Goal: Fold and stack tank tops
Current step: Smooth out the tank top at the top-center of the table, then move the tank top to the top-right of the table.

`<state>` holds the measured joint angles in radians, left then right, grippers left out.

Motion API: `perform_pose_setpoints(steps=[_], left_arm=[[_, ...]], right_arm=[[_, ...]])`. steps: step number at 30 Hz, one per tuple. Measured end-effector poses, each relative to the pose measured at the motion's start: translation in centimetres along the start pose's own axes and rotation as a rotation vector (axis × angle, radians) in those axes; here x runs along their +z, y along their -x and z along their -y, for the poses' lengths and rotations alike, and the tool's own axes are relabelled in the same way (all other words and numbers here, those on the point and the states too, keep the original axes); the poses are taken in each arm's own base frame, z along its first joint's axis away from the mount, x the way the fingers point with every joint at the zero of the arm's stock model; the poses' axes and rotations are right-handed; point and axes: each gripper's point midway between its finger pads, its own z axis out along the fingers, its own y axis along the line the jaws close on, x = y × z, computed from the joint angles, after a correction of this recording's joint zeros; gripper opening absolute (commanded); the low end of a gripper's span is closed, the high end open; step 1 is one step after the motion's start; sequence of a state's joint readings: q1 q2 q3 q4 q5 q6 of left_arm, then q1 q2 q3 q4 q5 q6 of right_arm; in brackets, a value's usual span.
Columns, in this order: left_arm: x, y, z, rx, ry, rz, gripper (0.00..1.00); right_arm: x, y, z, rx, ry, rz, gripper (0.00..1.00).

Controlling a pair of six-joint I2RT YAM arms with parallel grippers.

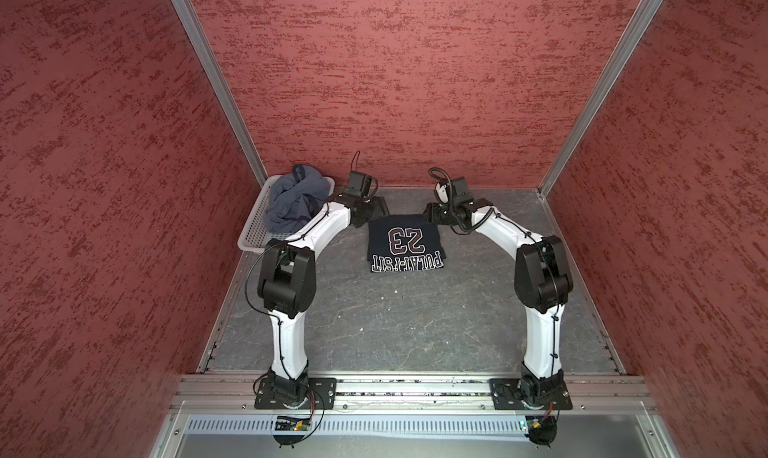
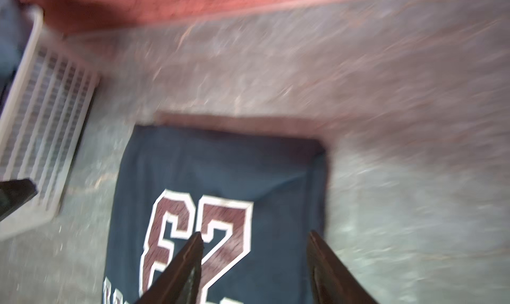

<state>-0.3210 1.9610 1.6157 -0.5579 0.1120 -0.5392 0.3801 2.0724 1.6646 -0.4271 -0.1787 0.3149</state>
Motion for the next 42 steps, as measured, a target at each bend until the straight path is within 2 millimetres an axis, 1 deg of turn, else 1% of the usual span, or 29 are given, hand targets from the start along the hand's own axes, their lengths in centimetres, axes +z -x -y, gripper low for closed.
perform_pose_setpoints(steps=[2, 5, 7, 10, 12, 14, 18, 22, 24, 26, 29, 34, 36, 38, 40, 42], left_arm=[[0.5, -1.8, -1.7, -0.013, 0.033, -0.038, 0.80], [1.7, -4.3, -3.4, -0.024, 0.060, -0.095, 0.81], [2.3, -6.1, -4.0, -0.028, 0.069, -0.135, 0.82], [2.8, -8.0, -3.9, -0.028, 0.066, -0.173, 0.83], [3.2, -8.7, -3.5, -0.025, 0.056, -0.184, 0.82], [3.5, -9.2, -3.2, -0.021, 0.047, -0.191, 0.80], [4.3, -10.4, -2.6, -0.020, 0.034, -0.209, 0.70], [4.9, -11.2, -2.0, -0.018, 0.025, -0.221, 0.60], [5.1, -11.5, -1.5, -0.013, 0.018, -0.226, 0.58], [5.4, -11.9, -0.6, -0.002, 0.005, -0.234, 0.57], [6.6, -12.0, 1.9, 0.024, -0.033, -0.243, 0.57], [9.1, -12.2, 8.0, 0.082, -0.123, -0.252, 0.58], [9.9, -12.4, 10.6, 0.102, -0.161, -0.255, 0.61], [10.2, -12.6, 12.4, 0.113, -0.186, -0.259, 0.64], [9.7, -12.6, 14.0, 0.120, -0.209, -0.261, 0.67], [8.8, -12.1, 15.3, 0.123, -0.229, -0.253, 0.74]], right_arm=[[0.9, -2.4, -0.8, -0.009, 0.004, -0.044, 0.66], [1.9, -5.9, -1.1, -0.006, -0.012, -0.111, 0.70], [2.3, -8.0, -0.2, 0.011, -0.044, -0.150, 0.76], [2.1, -10.0, 1.4, 0.041, -0.091, -0.178, 0.82], [1.7, -10.4, 1.9, 0.048, -0.104, -0.179, 0.82], [1.5, -10.5, 2.0, 0.051, -0.106, -0.172, 0.79], [1.7, -10.9, 2.5, 0.061, -0.111, -0.167, 0.73], [1.8, -11.0, 3.4, 0.072, -0.135, -0.161, 0.71], [1.6, -10.7, 4.2, 0.085, -0.146, -0.153, 0.71], [1.2, -10.4, 5.5, 0.111, -0.162, -0.142, 0.72], [0.1, -9.8, 9.0, 0.169, -0.211, -0.125, 0.74], [-1.9, -8.4, 15.4, 0.274, -0.307, -0.082, 0.76], [-2.8, -7.9, 17.8, 0.308, -0.350, -0.066, 0.77], [-4.1, -7.6, 19.8, 0.330, -0.402, -0.056, 0.81], [-5.5, -6.9, 20.9, 0.335, -0.448, -0.040, 0.84], [-6.9, -5.7, 20.6, 0.328, -0.459, -0.010, 0.88]])
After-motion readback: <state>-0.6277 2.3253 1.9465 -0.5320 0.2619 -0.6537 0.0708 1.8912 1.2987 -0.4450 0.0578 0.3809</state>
